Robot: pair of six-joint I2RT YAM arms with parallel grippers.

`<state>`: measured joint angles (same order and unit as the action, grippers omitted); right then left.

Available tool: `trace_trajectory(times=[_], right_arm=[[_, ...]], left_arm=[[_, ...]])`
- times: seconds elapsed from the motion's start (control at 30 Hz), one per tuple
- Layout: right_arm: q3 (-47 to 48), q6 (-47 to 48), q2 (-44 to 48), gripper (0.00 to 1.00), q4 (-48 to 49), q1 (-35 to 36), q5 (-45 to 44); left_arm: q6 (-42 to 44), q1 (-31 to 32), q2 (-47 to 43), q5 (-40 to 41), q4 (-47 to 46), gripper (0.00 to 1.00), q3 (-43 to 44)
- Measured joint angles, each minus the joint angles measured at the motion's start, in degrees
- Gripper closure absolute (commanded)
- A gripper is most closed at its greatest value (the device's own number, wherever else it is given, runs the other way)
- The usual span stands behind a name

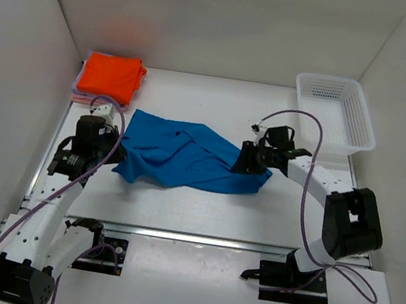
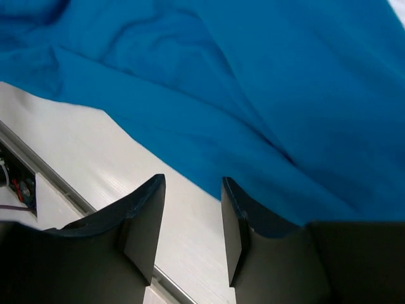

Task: Fold and stack the t-shirts
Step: Flatten out the tshirt

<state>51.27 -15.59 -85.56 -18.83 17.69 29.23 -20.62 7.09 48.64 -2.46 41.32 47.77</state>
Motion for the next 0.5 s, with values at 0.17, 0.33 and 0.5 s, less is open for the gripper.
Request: trace_trajectory(times=[0.17, 0.33, 0.5], right_arm=[[4.2, -2.8, -7.5, 0.67, 2.8, 4.4, -1.2], [3.5, -5.5, -10.8, 0.69, 3.0, 4.8, -4.6], [1.6, -5.3, -9.9, 0.68, 3.0, 4.5, -9.9]], left_arm=[[-0.4, 0.2, -0.1, -0.3, -1.0, 1.0, -0.5], [-0.5, 0.2, -0.2, -0.8, -2.0, 1.0, -1.8], [-0.7, 0.2, -0.3, -1.2, -2.6, 1.0, -2.3]])
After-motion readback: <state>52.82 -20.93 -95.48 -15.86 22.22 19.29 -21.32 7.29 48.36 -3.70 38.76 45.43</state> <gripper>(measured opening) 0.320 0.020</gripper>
